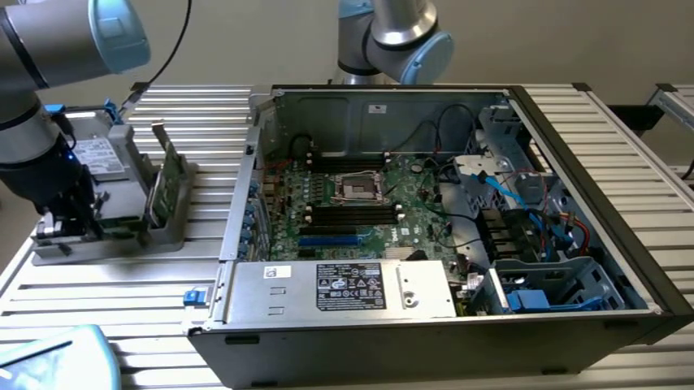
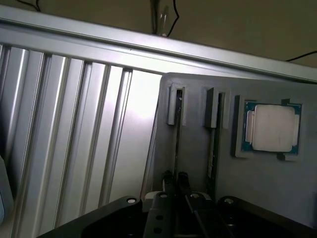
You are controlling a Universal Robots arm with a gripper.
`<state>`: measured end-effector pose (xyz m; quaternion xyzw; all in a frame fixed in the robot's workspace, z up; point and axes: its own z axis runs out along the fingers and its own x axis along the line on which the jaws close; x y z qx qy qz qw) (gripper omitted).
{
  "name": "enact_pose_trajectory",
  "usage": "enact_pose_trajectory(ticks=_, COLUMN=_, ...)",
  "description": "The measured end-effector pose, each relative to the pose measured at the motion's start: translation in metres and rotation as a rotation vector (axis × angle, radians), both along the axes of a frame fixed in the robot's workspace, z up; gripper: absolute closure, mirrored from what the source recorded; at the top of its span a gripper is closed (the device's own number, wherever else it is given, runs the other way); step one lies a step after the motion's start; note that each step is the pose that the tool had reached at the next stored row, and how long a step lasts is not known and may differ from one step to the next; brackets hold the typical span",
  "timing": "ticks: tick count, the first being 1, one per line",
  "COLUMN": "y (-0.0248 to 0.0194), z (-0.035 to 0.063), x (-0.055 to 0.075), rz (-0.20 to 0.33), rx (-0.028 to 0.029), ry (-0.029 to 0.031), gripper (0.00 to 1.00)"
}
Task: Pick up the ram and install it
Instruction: 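Pick up the ram and move it above insertion slot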
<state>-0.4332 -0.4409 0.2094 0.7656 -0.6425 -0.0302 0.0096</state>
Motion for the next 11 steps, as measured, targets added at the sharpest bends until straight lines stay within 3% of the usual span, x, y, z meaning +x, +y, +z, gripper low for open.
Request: enact_pose_trajectory(ticks=11, y=-0.0025, z=0.0138, x=0.000, rz=-0.002, rx=0.0251, ry=0.0016, gripper=0.86)
